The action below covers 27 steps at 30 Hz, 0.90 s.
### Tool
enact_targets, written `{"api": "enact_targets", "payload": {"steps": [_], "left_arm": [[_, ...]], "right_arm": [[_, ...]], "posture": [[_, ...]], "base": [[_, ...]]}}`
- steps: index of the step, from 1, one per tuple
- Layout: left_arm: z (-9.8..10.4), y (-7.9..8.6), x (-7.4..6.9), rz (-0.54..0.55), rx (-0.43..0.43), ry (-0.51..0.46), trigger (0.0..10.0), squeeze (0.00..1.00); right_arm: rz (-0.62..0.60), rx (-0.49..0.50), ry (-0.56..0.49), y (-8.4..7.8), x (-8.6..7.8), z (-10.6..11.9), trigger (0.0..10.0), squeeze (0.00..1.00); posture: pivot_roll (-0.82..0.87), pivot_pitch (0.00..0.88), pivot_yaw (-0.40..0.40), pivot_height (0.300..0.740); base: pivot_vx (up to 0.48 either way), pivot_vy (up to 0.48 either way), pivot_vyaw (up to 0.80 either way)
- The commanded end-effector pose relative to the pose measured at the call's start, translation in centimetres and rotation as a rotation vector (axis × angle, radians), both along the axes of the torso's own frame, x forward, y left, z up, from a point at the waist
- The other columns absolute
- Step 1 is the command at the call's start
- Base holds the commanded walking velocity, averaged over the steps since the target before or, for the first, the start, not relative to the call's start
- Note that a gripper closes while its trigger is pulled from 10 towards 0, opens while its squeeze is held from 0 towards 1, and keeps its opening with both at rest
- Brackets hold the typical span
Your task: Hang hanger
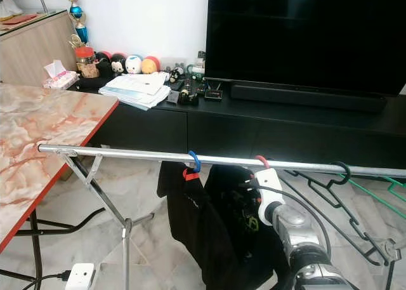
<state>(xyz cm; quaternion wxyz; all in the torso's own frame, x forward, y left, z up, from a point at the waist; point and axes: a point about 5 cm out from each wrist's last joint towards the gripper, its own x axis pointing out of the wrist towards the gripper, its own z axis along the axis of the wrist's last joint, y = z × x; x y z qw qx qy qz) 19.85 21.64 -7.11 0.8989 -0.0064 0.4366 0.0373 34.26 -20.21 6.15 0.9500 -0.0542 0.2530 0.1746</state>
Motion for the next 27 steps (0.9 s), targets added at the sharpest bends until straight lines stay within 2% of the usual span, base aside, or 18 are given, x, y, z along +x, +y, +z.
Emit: {"api": "enact_targets", "payload": {"steps": [1, 5, 6, 7, 8, 9, 19, 22, 27], "left_arm": [[-0.1, -0.1, 0.0, -0.005, -0.008, 0.006, 10.0, 0.00], [0.0, -0.2, 0.0, -0.005, -0.010, 0.005, 10.0, 0.00], [0.0, -0.2, 0.0, -0.005, -0.010, 0.005, 10.0, 0.00], [0.0, -0.2, 0.1, -0.005, -0.010, 0.005, 10.0, 0.00], [0.0, -0.2, 0.1, -0.005, -0.010, 0.005, 10.0, 0.00], [0.0, -0.2, 0.1, -0.005, -0.010, 0.004, 10.0, 0.00], [0.0, -0.2, 0.1, -0.004, -0.011, 0.005, 10.0, 0.00], [-0.1, -0.3, 0.0, -0.003, -0.018, 0.008, 10.0, 0.00], [-0.1, -0.3, 0.0, -0.002, -0.025, 0.012, 10.0, 0.00]], "right_arm": [[-0.011, -0.032, 0.003, -0.1, 0.2, 0.1, 10.0, 0.00], [-0.059, -0.046, -0.015, -0.6, 0.3, 0.3, 10.0, 0.00], [-0.072, -0.044, -0.022, -0.8, 0.4, 0.4, 8.0, 0.00], [-0.082, -0.042, -0.023, -0.9, 0.5, 0.4, 4.6, 0.00], [-0.088, -0.041, -0.024, -0.9, 0.5, 0.5, 2.8, 0.00], [-0.091, -0.044, -0.026, -0.9, 0.5, 0.5, 0.0, 0.00], [-0.115, -0.040, -0.048, -0.9, 0.8, 0.8, 0.0, 0.00], [-0.098, -0.055, -0.024, -0.3, 0.5, 0.2, 0.0, 0.00], [-0.113, -0.068, -0.001, -0.3, 0.3, -0.2, 0.0, 0.00]], "posture": [[0.07, 0.000, 0.000, 0.740], [0.07, 0.000, 0.001, 0.740], [0.07, 0.000, 0.001, 0.740], [0.07, 0.000, 0.000, 0.740], [0.07, 0.000, 0.000, 0.740], [0.07, 0.000, 0.001, 0.740], [0.08, 0.000, -0.002, 0.740], [0.08, 0.000, -0.002, 0.740], [0.08, 0.000, -0.002, 0.740]], "base": [[0.000, 0.000, 0.00], [0.000, 0.000, 0.00], [0.000, 0.000, 0.00], [0.000, 0.000, 0.00], [0.000, 0.000, 0.00], [0.000, 0.000, 0.00], [0.000, 0.000, 0.00], [0.000, 0.000, 0.00], [0.000, 0.000, 0.00]]}}
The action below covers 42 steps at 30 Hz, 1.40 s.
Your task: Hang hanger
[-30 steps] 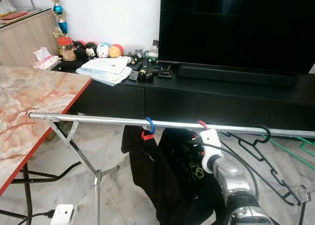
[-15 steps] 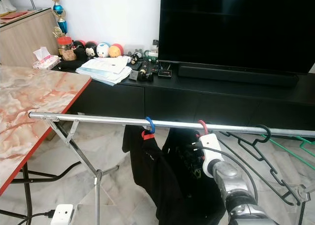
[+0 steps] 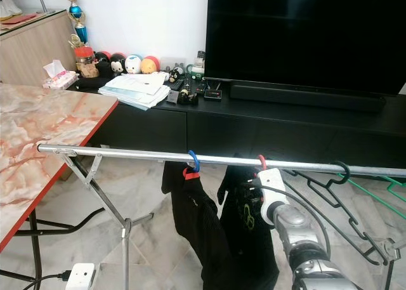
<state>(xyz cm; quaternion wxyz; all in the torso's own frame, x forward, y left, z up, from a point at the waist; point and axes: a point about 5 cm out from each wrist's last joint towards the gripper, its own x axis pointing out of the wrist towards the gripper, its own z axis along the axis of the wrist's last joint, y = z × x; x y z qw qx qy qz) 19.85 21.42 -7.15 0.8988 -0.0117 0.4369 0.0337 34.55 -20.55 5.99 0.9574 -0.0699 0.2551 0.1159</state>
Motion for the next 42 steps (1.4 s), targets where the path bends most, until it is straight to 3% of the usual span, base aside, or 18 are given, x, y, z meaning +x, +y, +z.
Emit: {"api": "enact_targets", "payload": {"steps": [1, 17, 26, 38, 42], "left_arm": [[-0.1, -0.1, -0.1, -0.001, -0.014, 0.013, 10.0, 0.00], [-0.1, -0.3, -0.1, -0.013, -0.021, 0.019, 10.0, 0.00], [-0.1, -0.2, -0.1, -0.027, -0.016, 0.023, 10.0, 0.00], [-0.1, 0.0, -0.1, -0.035, -0.010, 0.024, 10.0, 0.00], [-0.1, 0.0, -0.1, -0.037, -0.009, 0.024, 10.0, 0.00]], "right_arm": [[-0.018, -0.008, 0.012, 0.0, 0.0, -0.1, 0.0, 0.00], [-0.119, -0.039, 0.004, -0.6, 0.2, 0.0, 0.0, 0.00], [-0.114, 0.027, -0.029, 0.5, 0.2, -0.1, 0.0, 0.00], [-0.244, 0.216, -0.319, 0.6, 0.6, 2.0, 0.0, 0.00], [-0.234, 0.235, -0.355, 0.9, 0.2, 2.0, 0.0, 0.00]], "posture": [[0.07, 0.000, 0.001, 0.740], [0.07, 0.000, -0.004, 0.740], [0.07, 0.000, 0.000, 0.740], [0.05, 0.003, 0.012, 0.740], [0.05, 0.003, 0.012, 0.740]], "base": [[0.000, 0.000, 0.00], [0.000, 0.000, 0.00], [0.000, 0.000, 0.00], [0.000, 0.000, 0.00], [0.000, 0.000, 0.00]]}}
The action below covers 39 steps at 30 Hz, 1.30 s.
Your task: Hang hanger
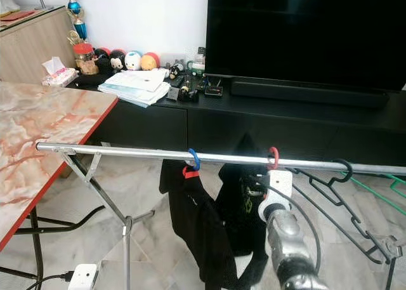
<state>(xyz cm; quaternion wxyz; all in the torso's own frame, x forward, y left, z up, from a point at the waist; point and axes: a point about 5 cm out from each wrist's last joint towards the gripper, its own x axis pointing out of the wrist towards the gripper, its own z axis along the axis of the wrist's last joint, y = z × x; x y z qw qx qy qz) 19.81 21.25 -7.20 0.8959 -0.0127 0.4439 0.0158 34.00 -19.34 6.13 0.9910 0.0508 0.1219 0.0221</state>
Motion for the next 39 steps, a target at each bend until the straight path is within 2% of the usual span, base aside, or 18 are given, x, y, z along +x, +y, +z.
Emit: {"api": "enact_targets", "payload": {"steps": [1, 9, 14, 15, 16, 17, 18, 27, 33, 35, 39], "left_arm": [[0.0, 0.2, -0.1, -0.009, 0.009, 0.010, 10.0, 0.00], [-0.3, 0.3, -0.7, -0.012, 0.016, 0.027, 10.0, 0.00], [-0.8, 0.3, -1.6, -0.005, 0.029, 0.044, 10.0, 0.00], [-0.8, 0.3, -1.6, -0.005, 0.029, 0.044, 10.0, 0.00], [-1.0, 0.4, -2.1, 0.006, 0.036, 0.052, 10.0, 0.00], [-1.1, 0.4, -2.4, 0.008, 0.044, 0.060, 10.0, 0.00], [-1.3, 0.4, -2.7, 0.016, 0.047, 0.063, 10.0, 0.00], [-1.9, 0.8, -4.6, 0.043, 0.057, 0.078, 10.0, 0.00], [-2.0, 1.1, -5.2, 0.042, 0.060, 0.079, 10.0, 0.00], [-2.1, 1.3, -5.6, 0.081, 0.053, 0.081, 10.0, 0.00], [-2.2, 1.3, -5.8, 0.046, 0.063, 0.092, 10.0, 0.00]], "right_arm": [[-0.021, 0.006, -0.103, -0.5, 0.4, 1.6, 0.0, 0.00], [-0.056, 0.025, -0.089, -0.8, -2.2, -0.5, 0.0, 0.00], [-0.057, 0.005, 0.015, -0.9, -5.4, -3.9, 0.0, 0.00], [-0.057, 0.005, 0.015, -0.9, -5.4, -3.9, 0.0, 0.00], [-0.059, 0.000, 0.037, -1.0, -6.4, -4.6, 4.2, 0.00], [-0.061, -0.006, 0.044, -1.0, -7.1, -4.9, 4.2, 0.00], [-0.074, -0.001, 0.044, -1.1, -7.4, -5.1, 10.0, 0.00], [-0.164, 0.016, 0.008, -1.8, -9.1, -4.9, 10.0, 0.00], [-0.204, 0.004, 0.012, -2.0, -9.0, -4.9, 10.0, 0.00], [-0.202, 0.000, 0.001, -1.9, -8.9, -4.6, 10.0, 0.00], [-0.228, 0.015, -0.016, -2.1, -8.6, -4.2, 10.0, 0.00]], "posture": [[0.05, 0.001, 0.015, 0.740], [0.03, 0.000, 0.017, 0.740], [0.03, 0.000, 0.016, 0.740], [0.03, 0.000, 0.016, 0.740], [0.04, 0.000, 0.012, 0.740], [0.04, 0.000, 0.012, 0.740], [0.04, 0.000, 0.013, 0.740], [0.02, 0.000, 0.035, 0.740], [0.00, 0.000, 0.049, 0.740], [-0.01, 0.000, 0.062, 0.740], [-0.02, 0.000, 0.077, 0.740]], "base": [[0.000, 0.000, 0.00], [0.000, 0.000, 0.00], [0.000, 0.000, 0.00], [0.000, 0.000, 0.00], [0.000, 0.000, 0.00], [0.000, 0.000, 0.00], [0.000, 0.000, 0.00], [0.000, 0.000, 0.00], [0.000, 0.000, 0.00], [0.000, 0.000, 0.00], [0.000, 0.000, 0.00]]}}
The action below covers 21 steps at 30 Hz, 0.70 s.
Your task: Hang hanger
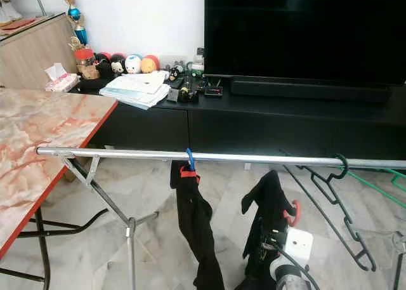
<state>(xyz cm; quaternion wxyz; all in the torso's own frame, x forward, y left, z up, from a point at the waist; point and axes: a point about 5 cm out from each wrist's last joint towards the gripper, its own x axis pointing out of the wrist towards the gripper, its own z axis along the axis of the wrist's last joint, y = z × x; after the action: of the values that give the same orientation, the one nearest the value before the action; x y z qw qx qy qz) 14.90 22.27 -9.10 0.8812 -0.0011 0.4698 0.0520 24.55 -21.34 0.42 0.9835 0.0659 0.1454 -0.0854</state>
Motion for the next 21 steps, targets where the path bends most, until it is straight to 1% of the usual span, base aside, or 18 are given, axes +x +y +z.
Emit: {"api": "enact_targets", "payload": {"steps": [1, 4, 8, 11, 12, 16, 20, 21], "left_arm": [[-0.3, 0.3, -0.9, -0.016, 0.012, 0.033, 10.0, 0.00], [-0.3, 0.3, -1.0, 0.004, 0.009, 0.026, 10.0, 0.00], [-0.4, 0.2, -1.2, 0.002, 0.006, 0.028, 10.0, 0.00], [-0.5, -0.1, -1.3, 0.001, -0.004, 0.028, 10.0, 0.00], [-0.5, -0.3, -1.3, 0.002, -0.011, 0.027, 10.0, 0.00], [-0.6, -0.9, -1.3, -0.001, -0.028, 0.024, 10.0, 0.00], [-0.7, -1.1, -1.3, -0.003, -0.034, 0.024, 10.0, 0.00], [-0.7, -1.2, -1.3, -0.002, -0.034, 0.025, 10.0, 0.00]], "right_arm": [[-0.018, 0.004, -0.080, -0.1, 0.9, 1.5, 10.0, 0.00], [0.010, -0.020, -0.075, 0.2, 0.7, 1.5, 10.0, 0.00], [-0.005, -0.020, -0.070, -0.1, 0.7, 1.4, 10.0, 0.00], [-0.023, -0.034, -0.070, -0.8, 1.0, 1.7, 10.0, 0.00], [-0.021, -0.039, -0.074, -1.1, 1.1, 1.9, 10.0, 0.00], [0.013, -0.085, -0.062, -1.4, 1.4, 2.0, 10.0, 0.00], [0.015, -0.084, -0.064, -1.4, 1.6, 2.1, 10.0, 0.00], [0.016, -0.080, -0.073, -1.3, 1.9, 2.3, 10.0, 0.00]], "posture": [[-0.02, 0.000, 0.077, 0.740], [-0.02, 0.000, 0.080, 0.740], [-0.02, 0.000, 0.080, 0.740], [-0.03, 0.000, 0.066, 0.740], [-0.03, 0.000, 0.057, 0.740], [-0.01, 0.000, 0.041, 0.740], [0.00, 0.000, 0.032, 0.740], [0.00, 0.000, 0.025, 0.740]], "base": [[0.000, 0.000, 0.00], [0.000, 0.000, 0.00], [0.000, 0.000, 0.00], [0.000, 0.000, 0.00], [-0.244, 0.000, 0.00], [-0.266, 0.000, 0.00], [-0.284, 0.000, 0.00], [-0.296, 0.000, 0.00]]}}
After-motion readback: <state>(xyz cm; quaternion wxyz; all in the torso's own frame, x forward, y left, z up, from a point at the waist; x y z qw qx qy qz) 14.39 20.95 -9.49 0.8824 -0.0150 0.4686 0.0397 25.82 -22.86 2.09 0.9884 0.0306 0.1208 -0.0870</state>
